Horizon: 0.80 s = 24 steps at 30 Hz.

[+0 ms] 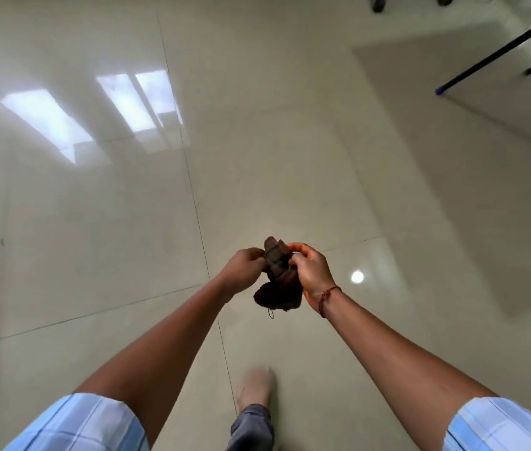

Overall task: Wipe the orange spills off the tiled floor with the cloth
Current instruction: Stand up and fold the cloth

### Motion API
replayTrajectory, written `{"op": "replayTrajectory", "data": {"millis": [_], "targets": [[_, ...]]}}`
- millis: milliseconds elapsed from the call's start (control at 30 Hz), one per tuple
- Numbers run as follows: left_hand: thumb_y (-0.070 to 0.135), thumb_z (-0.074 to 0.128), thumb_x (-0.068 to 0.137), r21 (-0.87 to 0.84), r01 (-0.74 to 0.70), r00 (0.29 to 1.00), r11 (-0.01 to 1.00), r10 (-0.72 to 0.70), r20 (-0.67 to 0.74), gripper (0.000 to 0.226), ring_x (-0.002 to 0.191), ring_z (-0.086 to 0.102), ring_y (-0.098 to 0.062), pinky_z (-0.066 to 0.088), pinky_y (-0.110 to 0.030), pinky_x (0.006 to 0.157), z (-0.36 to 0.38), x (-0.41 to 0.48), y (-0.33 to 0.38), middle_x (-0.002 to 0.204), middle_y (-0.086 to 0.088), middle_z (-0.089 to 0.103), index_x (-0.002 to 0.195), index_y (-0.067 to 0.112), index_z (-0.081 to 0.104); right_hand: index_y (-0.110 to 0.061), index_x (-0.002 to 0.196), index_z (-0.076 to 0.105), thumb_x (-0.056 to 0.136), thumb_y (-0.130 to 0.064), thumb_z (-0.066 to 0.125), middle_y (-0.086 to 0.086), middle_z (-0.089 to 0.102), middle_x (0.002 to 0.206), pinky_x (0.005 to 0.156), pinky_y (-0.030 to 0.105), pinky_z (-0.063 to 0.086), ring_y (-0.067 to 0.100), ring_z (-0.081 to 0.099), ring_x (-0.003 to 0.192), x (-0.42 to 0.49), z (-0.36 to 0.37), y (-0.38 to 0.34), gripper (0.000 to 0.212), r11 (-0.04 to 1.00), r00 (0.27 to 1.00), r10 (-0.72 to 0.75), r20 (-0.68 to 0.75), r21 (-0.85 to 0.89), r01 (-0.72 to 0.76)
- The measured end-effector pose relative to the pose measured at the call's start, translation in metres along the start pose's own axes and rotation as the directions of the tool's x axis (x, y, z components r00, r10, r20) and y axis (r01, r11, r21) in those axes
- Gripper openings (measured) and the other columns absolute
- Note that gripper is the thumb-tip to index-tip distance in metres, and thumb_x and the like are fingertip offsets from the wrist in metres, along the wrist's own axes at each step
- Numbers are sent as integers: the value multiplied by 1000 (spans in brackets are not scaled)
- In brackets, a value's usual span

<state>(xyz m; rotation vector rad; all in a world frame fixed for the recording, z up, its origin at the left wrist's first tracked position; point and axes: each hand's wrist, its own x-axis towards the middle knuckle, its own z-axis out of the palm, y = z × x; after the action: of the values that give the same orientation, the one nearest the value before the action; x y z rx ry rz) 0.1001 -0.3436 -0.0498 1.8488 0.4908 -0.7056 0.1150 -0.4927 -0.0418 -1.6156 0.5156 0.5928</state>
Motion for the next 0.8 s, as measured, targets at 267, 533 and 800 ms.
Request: {"op": "replayTrajectory", "data": {"millis": [267,533,800], "targets": [[13,67,87,-263,-219,975,940,219,-28,20,86,67,-13,48,-21,79,-63,-242,232,93,-4,73,106,11,69,-12,94,65,86,5,50,8,64,85,66,29,51,20,60,75,-236,-78,-245,24,989,994,-105,10,102,104],[29,67,88,-33,-584,805,811,575,-146,16,77,67,-7,53,-20,66,-123,-445,412,86,6,72,101,21,71,-14,97,70,88,1,63,4,73,96,84,31,55,24,67,97,-433,-94,-396,19,899,903,-426,50,-92,429],[46,59,91,-212,-631,771,746,634,-61,36,100,67,-14,55,-37,90,-191,-524,437,108,0,70,117,21,59,-16,105,70,93,-12,62,5,74,101,85,33,55,21,70,97,-531,-61,-456,15,822,822,-566,-67,26,569]]}}
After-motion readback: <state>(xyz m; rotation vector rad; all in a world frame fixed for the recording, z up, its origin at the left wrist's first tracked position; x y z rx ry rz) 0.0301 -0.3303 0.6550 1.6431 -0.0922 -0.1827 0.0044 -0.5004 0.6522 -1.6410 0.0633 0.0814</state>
